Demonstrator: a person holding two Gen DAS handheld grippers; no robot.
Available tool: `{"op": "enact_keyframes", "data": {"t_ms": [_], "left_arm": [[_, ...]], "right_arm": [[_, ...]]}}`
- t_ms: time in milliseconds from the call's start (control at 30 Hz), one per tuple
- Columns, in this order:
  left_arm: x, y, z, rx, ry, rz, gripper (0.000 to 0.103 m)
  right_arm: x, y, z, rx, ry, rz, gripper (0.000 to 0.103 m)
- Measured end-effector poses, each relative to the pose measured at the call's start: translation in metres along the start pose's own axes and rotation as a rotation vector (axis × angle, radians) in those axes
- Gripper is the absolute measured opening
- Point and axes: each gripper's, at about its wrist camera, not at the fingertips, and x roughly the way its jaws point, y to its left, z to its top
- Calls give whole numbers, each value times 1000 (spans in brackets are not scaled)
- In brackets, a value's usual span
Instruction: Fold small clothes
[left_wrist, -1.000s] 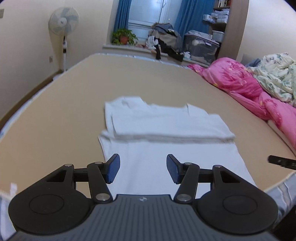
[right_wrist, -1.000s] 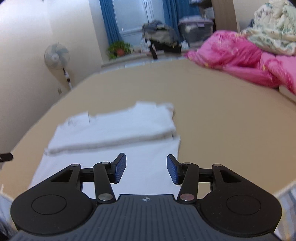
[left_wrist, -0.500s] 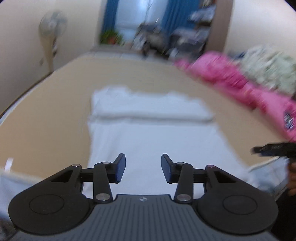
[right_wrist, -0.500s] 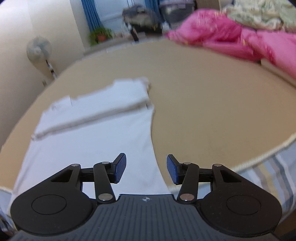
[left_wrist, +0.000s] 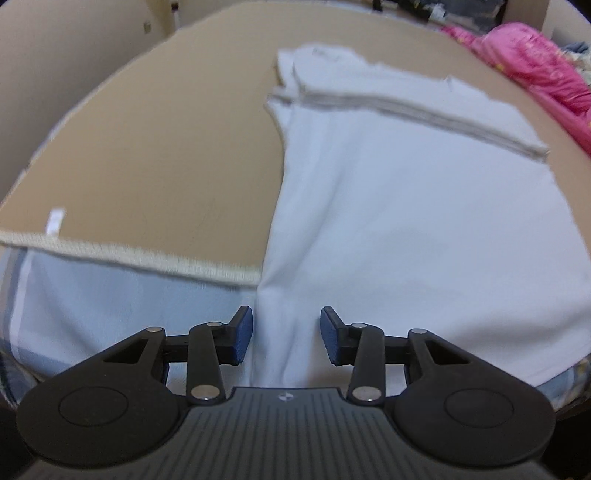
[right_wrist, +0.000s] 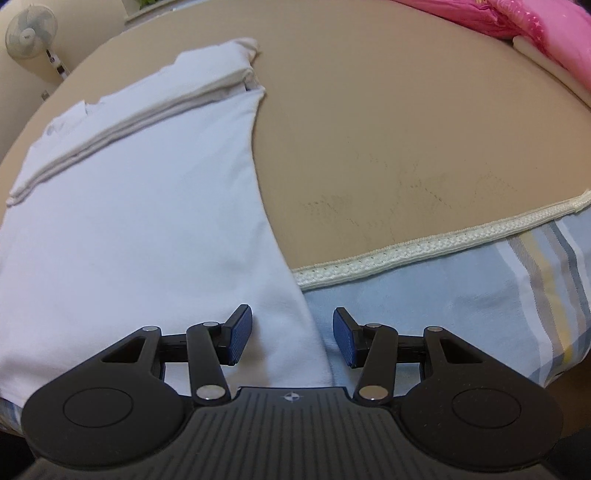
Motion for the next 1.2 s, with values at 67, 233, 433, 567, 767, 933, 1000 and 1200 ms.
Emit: {"op": "enact_keyframes", "data": {"t_ms": [67,233,433,567,767,933,1000,1200], "left_arm": [[6,3,-1,-32,14,-13,46],[3,1,-3,-9,-1,-12,42],[-3,3,-5,-25,-6,-10,37],[-11,1,0,-8,-68,26,37],[2,1,-2,-30,11,-16,38],[2,3,-1,-41,6,-13,39],[2,3,-1,-44,7,-14,39],[2,3,-2,-44,5,-14,39]], "right_arm": [[2,0,0,2,8,0,51],[0,-1,0,4,8,2,51],[-1,-1,0,-6,8,9,51],[-4,-2,1,2,-8,-2,51],[0,2,0,-18,6,-8,51],[1,1,0,-18,11,-13,51],[1,2,1,-18,12,-14,51],[2,6,1,-28,10,-23,51]]}}
